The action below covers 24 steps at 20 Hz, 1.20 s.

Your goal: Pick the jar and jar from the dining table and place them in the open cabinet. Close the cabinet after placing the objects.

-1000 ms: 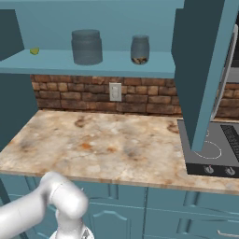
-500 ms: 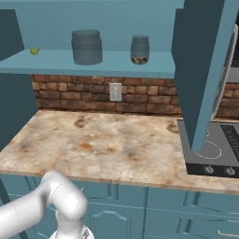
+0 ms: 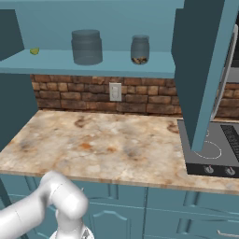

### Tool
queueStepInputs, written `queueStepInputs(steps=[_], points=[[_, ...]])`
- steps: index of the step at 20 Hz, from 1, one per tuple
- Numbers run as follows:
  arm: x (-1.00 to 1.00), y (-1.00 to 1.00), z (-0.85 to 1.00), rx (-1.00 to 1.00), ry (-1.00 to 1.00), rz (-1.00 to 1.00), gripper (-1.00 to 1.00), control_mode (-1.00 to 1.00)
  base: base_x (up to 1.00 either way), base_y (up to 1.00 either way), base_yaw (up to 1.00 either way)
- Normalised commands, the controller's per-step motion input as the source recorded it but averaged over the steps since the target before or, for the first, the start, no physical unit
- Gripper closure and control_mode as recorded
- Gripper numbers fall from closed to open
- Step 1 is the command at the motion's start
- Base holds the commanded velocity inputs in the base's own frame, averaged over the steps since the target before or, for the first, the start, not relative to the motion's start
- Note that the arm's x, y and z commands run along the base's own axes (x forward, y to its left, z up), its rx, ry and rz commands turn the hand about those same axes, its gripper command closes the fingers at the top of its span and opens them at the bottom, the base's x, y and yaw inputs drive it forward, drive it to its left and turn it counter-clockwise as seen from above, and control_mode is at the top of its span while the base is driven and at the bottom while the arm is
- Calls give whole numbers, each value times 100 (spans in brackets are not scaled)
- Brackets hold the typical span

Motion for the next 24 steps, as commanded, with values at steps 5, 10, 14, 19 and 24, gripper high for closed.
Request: queueStepInputs(steps=[5,10,14,19,24], points=[[-6,-46,24,1,-10,-1,-100,-100,0,0,0],[0,-58,14,5,-4,0,-100,-100,0,0,0],[3,-67,5,7,0,0,-100,-100,0,0,0],[13,-67,3,10,0,4,-100,-100,0,0,0],[22,-52,17,8,0,6,-100,-100,0,0,0]])
